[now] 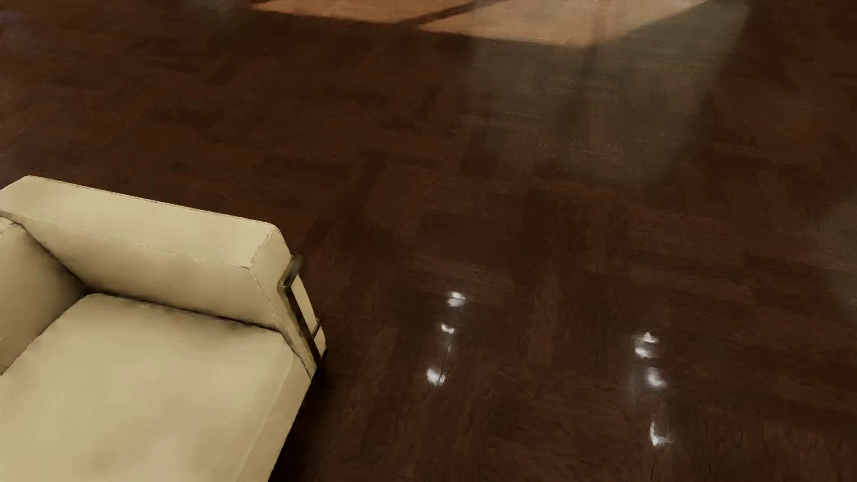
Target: Walk around the light yellow armchair
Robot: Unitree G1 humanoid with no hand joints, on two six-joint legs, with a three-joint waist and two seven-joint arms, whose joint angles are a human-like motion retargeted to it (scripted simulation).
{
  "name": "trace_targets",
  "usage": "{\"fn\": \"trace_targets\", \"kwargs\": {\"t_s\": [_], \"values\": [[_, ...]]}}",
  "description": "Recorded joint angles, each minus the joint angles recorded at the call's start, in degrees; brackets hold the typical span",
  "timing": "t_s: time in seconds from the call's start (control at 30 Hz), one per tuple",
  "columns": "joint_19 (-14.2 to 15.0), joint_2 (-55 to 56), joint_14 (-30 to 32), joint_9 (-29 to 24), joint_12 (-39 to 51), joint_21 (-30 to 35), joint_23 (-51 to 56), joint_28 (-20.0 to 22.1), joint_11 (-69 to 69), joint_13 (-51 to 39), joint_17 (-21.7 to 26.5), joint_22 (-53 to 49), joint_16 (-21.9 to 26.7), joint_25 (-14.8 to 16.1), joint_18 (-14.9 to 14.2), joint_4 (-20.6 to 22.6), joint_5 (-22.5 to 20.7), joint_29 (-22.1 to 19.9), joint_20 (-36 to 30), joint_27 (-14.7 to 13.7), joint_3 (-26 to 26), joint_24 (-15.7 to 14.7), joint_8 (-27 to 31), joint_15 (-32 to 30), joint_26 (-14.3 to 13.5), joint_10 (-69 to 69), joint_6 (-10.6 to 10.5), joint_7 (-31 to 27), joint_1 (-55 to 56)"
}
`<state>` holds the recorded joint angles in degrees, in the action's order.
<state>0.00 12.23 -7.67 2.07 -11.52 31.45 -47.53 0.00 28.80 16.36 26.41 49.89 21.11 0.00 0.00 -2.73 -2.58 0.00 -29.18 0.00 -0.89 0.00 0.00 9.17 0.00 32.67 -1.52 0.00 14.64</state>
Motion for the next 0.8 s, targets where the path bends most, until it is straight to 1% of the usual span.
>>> {"fn": "trace_targets", "kwargs": {"t_s": [0.1,0.17,0.23,0.33,0.43,0.67,0.73,0.77,0.8], "values": [[0.0,-1.1,-1.9,0.8,-1.0,-2.2,0.4,0.0,-1.1,-1.5,-0.2,1.1,-1.0,0.0,0.0,-1.0,-1.0,0.0,-2.8,0.0,0.4,0.0,0.0,1.3,0.0,-2.6,-0.7,0.0,-2.8],[0.0,-1.2,-2.1,0.8,-0.6,-2.7,0.3,0.0,-1.3,-2.5,-1.2,2.5,-0.8,0.0,0.0,-1.1,-0.8,0.0,-5.4,0.0,0.4,0.0,0.0,1.8,0.0,-3.2,-0.4,0.0,-3.7],[0.0,-0.6,-2.8,0.8,-0.1,-1.5,2.1,0.0,-1.0,-2.8,-2.1,2.9,-0.2,0.0,0.0,-1.2,-0.7,0.0,-6.4,0.0,0.0,0.0,0.0,1.9,0.0,-3.9,-0.3,0.0,-4.5],[0.0,0.0,-3.6,0.8,0.5,0.4,5.7,0.0,-0.8,-2.6,-3.3,3.3,0.4,0.0,0.0,-1.3,-0.7,0.0,-4.9,0.0,0.0,0.0,0.0,2.2,0.0,-4.3,-0.2,0.0,-5.3],[0.0,0.2,-4.6,0.8,1.3,0.8,6.7,0.0,-0.6,-2.0,-4.1,3.5,0.7,0.0,0.0,-1.3,-0.8,0.0,-4.0,0.0,1.2,0.0,0.0,2.5,0.0,-4.5,-0.6,0.0,-5.8],[0.0,1.6,-8.2,1.5,1.7,1.7,2.5,0.0,1.8,-0.5,-3.6,1.2,1.2,0.0,0.0,-2.0,-2.1,0.0,-1.5,0.0,3.8,0.0,0.0,3.8,0.0,-4.4,-0.9,0.0,-7.3],[0.0,1.3,-9.1,1.6,1.4,1.9,0.7,0.0,1.9,-0.1,-3.4,0.7,1.3,0.0,0.0,-2.7,-3.1,0.0,-0.2,0.0,4.3,0.0,0.0,5.1,0.0,-1.6,-1.0,0.0,-5.4],[0.0,0.8,-8.8,1.4,1.4,1.9,0.0,0.0,1.8,0.1,-3.3,0.7,1.4,0.0,0.0,-3.2,-3.6,0.0,0.4,0.0,4.4,0.0,0.0,5.7,0.0,1.4,-1.0,0.0,-3.5],[0.0,0.2,-7.1,1.1,1.6,2.1,-0.7,0.0,1.7,0.2,-3.2,0.7,1.4,0.0,0.0,-4.0,-3.9,0.0,1.0,0.0,4.3,0.0,0.0,6.4,0.0,5.8,-1.0,0.0,-0.9]]}}
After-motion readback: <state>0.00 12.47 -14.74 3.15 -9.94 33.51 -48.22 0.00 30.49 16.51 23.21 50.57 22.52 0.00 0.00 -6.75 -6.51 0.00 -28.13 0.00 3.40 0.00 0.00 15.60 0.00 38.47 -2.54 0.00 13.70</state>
